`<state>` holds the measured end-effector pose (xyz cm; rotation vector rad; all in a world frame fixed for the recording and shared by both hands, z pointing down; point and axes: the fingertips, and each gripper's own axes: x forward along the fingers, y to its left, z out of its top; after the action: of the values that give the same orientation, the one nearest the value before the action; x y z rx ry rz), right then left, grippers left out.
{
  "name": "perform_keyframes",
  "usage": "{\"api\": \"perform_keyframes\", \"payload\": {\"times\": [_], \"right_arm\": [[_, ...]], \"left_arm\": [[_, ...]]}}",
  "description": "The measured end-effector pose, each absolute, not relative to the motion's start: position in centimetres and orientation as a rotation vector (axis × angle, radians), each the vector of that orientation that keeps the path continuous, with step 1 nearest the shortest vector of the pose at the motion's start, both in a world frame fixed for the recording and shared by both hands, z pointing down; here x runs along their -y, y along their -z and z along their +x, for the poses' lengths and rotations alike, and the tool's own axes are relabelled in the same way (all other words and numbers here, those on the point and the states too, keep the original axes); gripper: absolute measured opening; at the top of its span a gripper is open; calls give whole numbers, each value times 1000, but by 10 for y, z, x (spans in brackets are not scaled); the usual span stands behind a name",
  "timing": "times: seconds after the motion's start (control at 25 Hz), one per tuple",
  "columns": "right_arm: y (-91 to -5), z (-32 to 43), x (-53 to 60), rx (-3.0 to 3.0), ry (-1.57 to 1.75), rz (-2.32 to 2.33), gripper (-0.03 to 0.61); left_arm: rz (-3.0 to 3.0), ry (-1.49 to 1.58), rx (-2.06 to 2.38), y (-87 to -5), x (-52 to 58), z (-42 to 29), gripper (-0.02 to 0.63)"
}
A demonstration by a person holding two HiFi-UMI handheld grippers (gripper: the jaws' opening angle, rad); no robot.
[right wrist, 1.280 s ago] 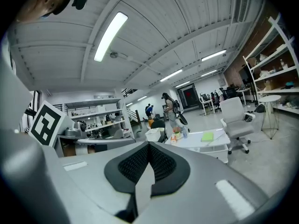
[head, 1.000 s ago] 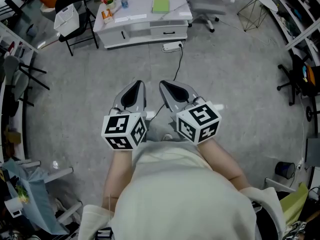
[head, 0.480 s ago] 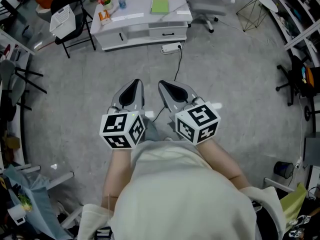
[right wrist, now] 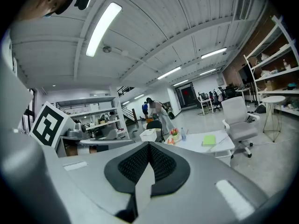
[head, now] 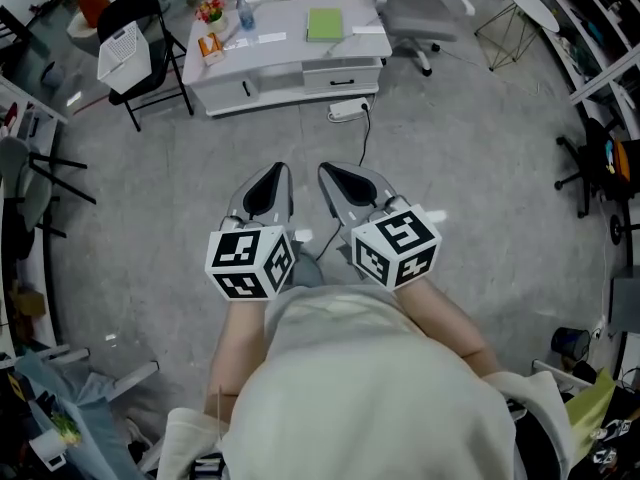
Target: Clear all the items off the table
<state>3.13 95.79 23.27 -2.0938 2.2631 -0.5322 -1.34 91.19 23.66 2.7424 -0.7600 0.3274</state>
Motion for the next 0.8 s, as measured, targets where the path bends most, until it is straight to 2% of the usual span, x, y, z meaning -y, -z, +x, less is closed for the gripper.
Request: {"api": "perform_keyframes", "payload": {"times": [0.8], "right_arm": [[-220,38,-801,-2206,519,-2184,-2]], "left_arm": [[2750,-312,678,-225,-753,-11,8]]}}
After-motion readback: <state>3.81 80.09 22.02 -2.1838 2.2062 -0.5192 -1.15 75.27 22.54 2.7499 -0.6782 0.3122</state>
